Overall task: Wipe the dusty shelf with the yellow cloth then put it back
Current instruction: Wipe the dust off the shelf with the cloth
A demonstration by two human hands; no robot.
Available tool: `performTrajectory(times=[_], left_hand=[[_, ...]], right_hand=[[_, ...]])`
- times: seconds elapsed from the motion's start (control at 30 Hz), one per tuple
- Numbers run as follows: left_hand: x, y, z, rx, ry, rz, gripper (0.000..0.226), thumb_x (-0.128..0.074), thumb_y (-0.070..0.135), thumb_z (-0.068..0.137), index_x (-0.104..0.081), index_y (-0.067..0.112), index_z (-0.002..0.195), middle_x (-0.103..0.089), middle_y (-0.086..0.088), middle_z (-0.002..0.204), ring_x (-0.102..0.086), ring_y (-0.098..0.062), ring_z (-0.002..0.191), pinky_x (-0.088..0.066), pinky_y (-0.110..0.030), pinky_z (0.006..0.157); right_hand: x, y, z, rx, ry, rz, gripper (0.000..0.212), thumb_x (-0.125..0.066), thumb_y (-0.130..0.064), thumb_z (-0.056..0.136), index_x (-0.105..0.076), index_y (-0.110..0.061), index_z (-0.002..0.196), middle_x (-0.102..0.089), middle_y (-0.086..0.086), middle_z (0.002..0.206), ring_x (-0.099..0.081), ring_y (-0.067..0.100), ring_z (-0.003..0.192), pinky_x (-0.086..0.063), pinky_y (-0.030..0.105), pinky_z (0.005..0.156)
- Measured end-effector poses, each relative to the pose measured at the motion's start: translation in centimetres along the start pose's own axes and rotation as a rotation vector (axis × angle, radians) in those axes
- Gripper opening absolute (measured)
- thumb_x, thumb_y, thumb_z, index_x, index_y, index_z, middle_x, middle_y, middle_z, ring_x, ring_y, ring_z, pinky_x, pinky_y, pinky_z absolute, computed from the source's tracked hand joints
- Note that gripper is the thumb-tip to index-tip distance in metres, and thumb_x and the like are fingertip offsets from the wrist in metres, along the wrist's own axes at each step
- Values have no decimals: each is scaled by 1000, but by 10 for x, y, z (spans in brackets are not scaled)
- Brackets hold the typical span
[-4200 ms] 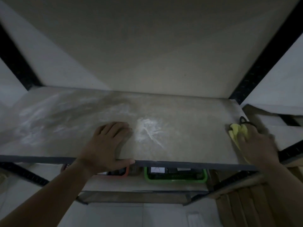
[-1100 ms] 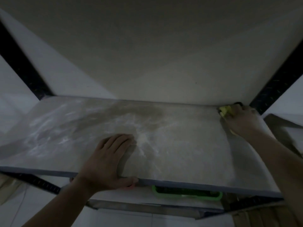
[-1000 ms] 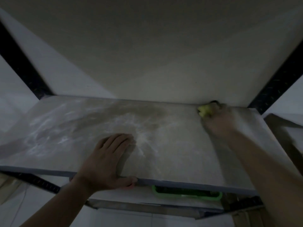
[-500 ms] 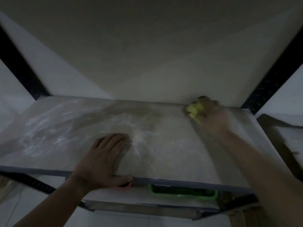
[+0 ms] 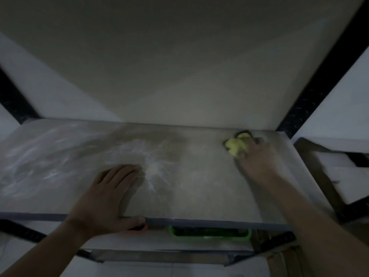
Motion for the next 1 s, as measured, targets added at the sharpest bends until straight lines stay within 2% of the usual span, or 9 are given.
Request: performTrajectory(times=[0.07, 0.17, 0.27, 0.4, 0.5, 0.57, 0.67, 0.8, 1.0], left_hand=[[1, 2, 0, -8, 7, 2, 105, -51, 86, 81, -50, 6, 149, -47, -10, 156, -46, -32, 142, -39, -52, 112], [3, 4, -1, -8, 5, 14, 105, -49, 86, 81, -50, 6, 149, -47, -9, 156, -47, -31, 142, -39, -51, 112], [4, 4, -1, 0, -5, 17, 106, -45, 87, 82, -49, 6, 150, -47, -10, 156, -46, -32, 143, -38, -50, 113], [1, 3, -2, 2, -3, 12, 106, -42, 88, 84, -49, 5, 150, -47, -11, 156, -45, -32, 143, -39, -50, 114], [1, -1, -2, 8, -15, -7, 107, -46, 88, 83, -46, 6, 152, -43, -10, 160, -41, -30, 147, -37, -52, 117], [2, -2, -4, 9, -20, -29, 107, -48, 87, 83, -42, 8, 155, -39, -8, 162, -37, -29, 149, -33, -50, 120], [9, -19, -20, 25, 4, -64, 107, -49, 85, 84, -35, 10, 158, -35, -8, 165, -33, -29, 152, -30, -49, 122], [33, -78, -60, 61, 13, -20, 105, -46, 86, 84, -37, 11, 157, -39, -8, 161, -38, -32, 147, -34, -49, 119], [47, -126, -71, 33, -73, 54, 112, -42, 91, 80, -44, 6, 153, -44, -12, 158, -43, -33, 144, -32, -51, 121]], right_hand=[[-7, -48, -18, -34, 55, 243, 46, -45, -31, 82, -55, -18, 126, -53, 17, 122, -51, 37, 102, -40, 41, 88], [-16, -114, -45, 200, 6, 339, 44, -53, -32, 84, -52, -25, 127, -48, 9, 129, -47, 30, 108, -40, 37, 92], [-4, -98, -43, 272, -22, 458, 44, -53, -28, 91, -47, -26, 135, -50, 8, 131, -52, 28, 109, -46, 40, 93], [19, 20, -22, -43, 81, 181, 36, -37, -23, 96, -52, -12, 126, -53, 23, 121, -54, 41, 104, -42, 45, 85], [4, 39, -43, -5, -171, -120, 45, -21, -11, 89, -58, 2, 113, -49, 31, 125, -52, 48, 107, -41, 59, 90], [-6, 23, -53, -98, -194, -67, 45, -25, -7, 87, -59, 8, 111, -47, 36, 130, -50, 54, 109, -45, 59, 86], [-9, -19, -56, -169, -173, 78, 44, -36, -19, 98, -43, -8, 141, -30, 21, 154, -32, 43, 136, -31, 49, 107], [7, -112, -74, -212, -39, 322, 50, -54, -36, 94, -45, -21, 141, -57, 15, 130, -58, 35, 108, -44, 34, 84], [19, -210, -71, -23, 48, 376, 42, -57, -36, 91, -52, -29, 132, -63, 7, 112, -61, 25, 93, -41, 27, 73]])
Point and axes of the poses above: each hand's wrist, its own z-axis towards the middle knuckle, its own x-axis out of the back of the hand, y = z × x, the point moved 5 cm from there along z, towards the middle knuckle
